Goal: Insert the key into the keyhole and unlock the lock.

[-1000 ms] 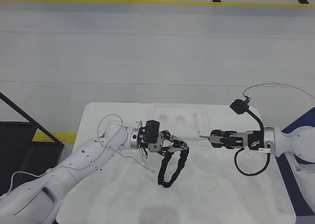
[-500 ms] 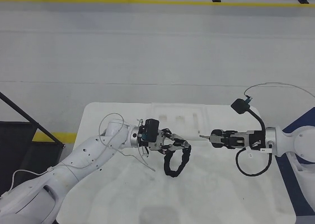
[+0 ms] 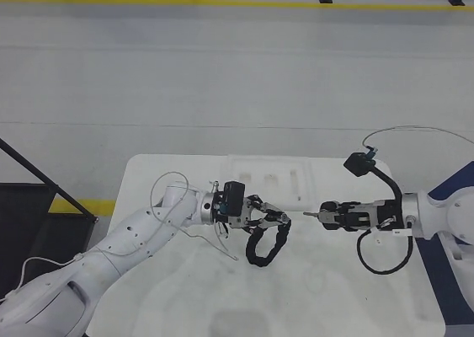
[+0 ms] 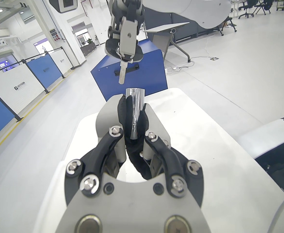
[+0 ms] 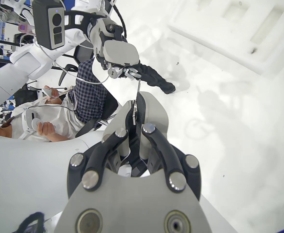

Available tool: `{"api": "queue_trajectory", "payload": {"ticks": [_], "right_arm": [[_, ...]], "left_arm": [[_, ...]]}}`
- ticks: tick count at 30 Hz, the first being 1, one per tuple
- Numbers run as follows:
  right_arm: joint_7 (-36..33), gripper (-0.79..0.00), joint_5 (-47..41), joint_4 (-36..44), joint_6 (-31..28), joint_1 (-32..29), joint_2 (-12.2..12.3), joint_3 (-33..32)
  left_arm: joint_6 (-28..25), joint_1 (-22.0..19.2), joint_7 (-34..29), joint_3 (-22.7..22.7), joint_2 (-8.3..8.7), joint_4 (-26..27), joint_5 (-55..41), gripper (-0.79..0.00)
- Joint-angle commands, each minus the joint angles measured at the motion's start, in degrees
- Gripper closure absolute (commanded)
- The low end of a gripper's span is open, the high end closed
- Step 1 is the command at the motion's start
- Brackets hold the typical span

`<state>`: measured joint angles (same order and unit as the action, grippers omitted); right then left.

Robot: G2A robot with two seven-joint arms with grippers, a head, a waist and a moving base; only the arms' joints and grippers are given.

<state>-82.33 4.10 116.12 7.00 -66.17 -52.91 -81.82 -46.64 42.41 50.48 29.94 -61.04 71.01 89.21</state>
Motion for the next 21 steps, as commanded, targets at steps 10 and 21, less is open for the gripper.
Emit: {"api": "queue_trajectory", "payload": {"ticks": [10, 21], "right_arm": [[-4.55, 0.0, 2.73, 5.33, 3.72, 3.54, 0.9, 1.84], [-3.53, 0.0, 5.94, 5.98, 4.36, 5.46, 1.43, 4.6]], "left_arm": [[3.92, -4.55, 2.61, -2.95, -3.96, -3.17, 4.62, 0.0], [3.76, -7.37, 6.22, -5.17, -7.1, -8.09, 7.05, 0.0]]}}
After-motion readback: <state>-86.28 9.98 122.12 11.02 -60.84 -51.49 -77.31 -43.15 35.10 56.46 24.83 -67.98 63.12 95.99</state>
